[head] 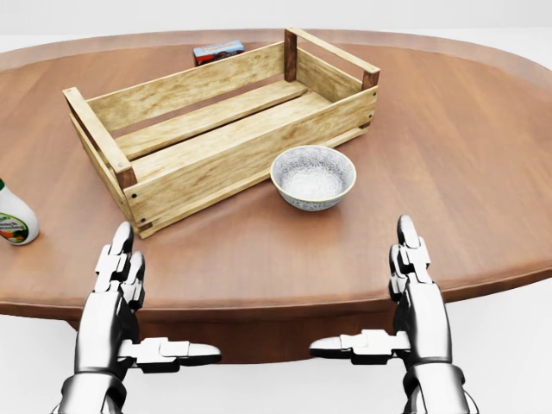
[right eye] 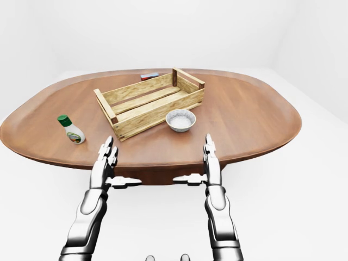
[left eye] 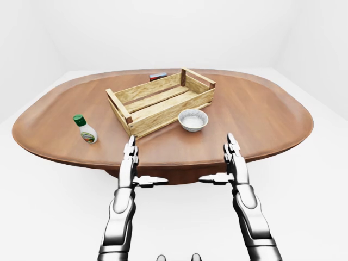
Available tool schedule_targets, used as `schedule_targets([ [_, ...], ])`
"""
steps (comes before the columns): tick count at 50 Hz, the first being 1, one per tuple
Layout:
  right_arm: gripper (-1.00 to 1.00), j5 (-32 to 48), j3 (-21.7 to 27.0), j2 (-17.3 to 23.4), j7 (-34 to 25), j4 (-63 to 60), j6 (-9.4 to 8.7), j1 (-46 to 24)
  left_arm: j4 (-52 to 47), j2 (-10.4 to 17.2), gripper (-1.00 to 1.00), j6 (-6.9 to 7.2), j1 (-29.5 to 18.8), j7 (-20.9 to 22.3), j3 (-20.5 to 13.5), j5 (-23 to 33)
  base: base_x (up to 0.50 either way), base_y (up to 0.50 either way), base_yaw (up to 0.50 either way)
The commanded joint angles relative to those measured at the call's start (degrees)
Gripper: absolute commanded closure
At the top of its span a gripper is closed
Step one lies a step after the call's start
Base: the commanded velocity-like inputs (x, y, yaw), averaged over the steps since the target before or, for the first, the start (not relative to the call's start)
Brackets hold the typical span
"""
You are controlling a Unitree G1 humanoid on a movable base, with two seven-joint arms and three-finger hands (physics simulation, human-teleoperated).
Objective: Pick up the salad dressing and put it in the tray.
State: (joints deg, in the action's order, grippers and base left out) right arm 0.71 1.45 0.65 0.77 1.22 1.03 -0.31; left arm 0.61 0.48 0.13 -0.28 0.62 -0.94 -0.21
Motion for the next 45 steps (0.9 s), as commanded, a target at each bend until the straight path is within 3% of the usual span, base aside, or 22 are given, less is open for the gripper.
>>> schedule_targets([
  [1,-1.00,4.0,3.2,1.7,4.7,4.1,3.97,-0.7,1.1,0.8,-1.00,0.68,-0.7,0.6,-1.7,-0.4,0.00,0.00,0.00],
  [5,-1.00,2.2,3.9,1.8,3.4,2.2,3.97,0.2,-0.9,1.0,-1.00,1.97,-0.3,0.9,-1.9,-0.6,0.00,0.00,0.00],
  [7,-1.00,0.3,4.3,1.9,1.3,-2.0,1.48,1.4,-3.0,1.5,-1.00,3.69,-0.5,1.1,-2.8,-1.1,0.00,0.00,0.00],
  [8,-1.00,0.3,4.5,2.1,1.0,-3.5,0.21,1.7,-3.3,1.6,-1.00,3.19,-0.7,0.6,-3.2,-0.8,0.00,0.00,0.00],
  [9,-1.00,-0.2,5.2,2.4,0.3,-6.8,-1.82,2.4,-5.1,2.1,-1.00,4.87,-1.1,1.2,-4.3,-2.3,0.00,0.00,0.00],
  [12,-1.00,-0.6,6.9,2.8,-0.9,-12.7,-5.63,3.5,-7.3,2.9,-1.00,4.87,-1.5,1.3,-5.7,-2.8,0.00,0.00,0.00],
  [13,-1.00,-0.8,7.6,2.8,-1.2,-14.7,-6.03,3.8,-8.2,3.0,-1.00,4.87,-1.6,1.3,-6.2,-3.0,0.00,0.00,0.00],
  [20,-1.00,2.1,15.0,3.9,-3.1,-29.4,-6.03,5.3,-14.0,5.2,-1.00,4.87,-2.9,1.5,-10.9,-5.5,0.00,0.00,0.00],
  [24,-1.00,-0.3,21.8,4.0,-5.3,-37.0,-6.03,5.9,-15.0,6.7,-1.00,4.87,-4.2,1.3,-13.9,-7.1,0.00,0.00,0.00],
  [30,-1.00,1.0,24.5,4.3,-7.8,-42.6,-6.03,5.4,-15.9,7.7,-1.00,4.87,-4.3,1.3,-15.3,-7.6,0.00,0.00,0.00],
  [36,-1.00,0.1,29.3,4.9,-10.9,-49.2,-6.03,4.7,-18.6,9.7,-1.00,4.87,-4.9,1.4,-18.8,-9.0,0.00,0.00,0.00],
  [45,-1.00,-3.5,36.4,6.0,-12.9,-54.0,-6.03,3.6,-25.5,16.5,-1.00,4.87,-6.7,-0.5,-31.4,-17.1,0.00,0.00,0.00],
])
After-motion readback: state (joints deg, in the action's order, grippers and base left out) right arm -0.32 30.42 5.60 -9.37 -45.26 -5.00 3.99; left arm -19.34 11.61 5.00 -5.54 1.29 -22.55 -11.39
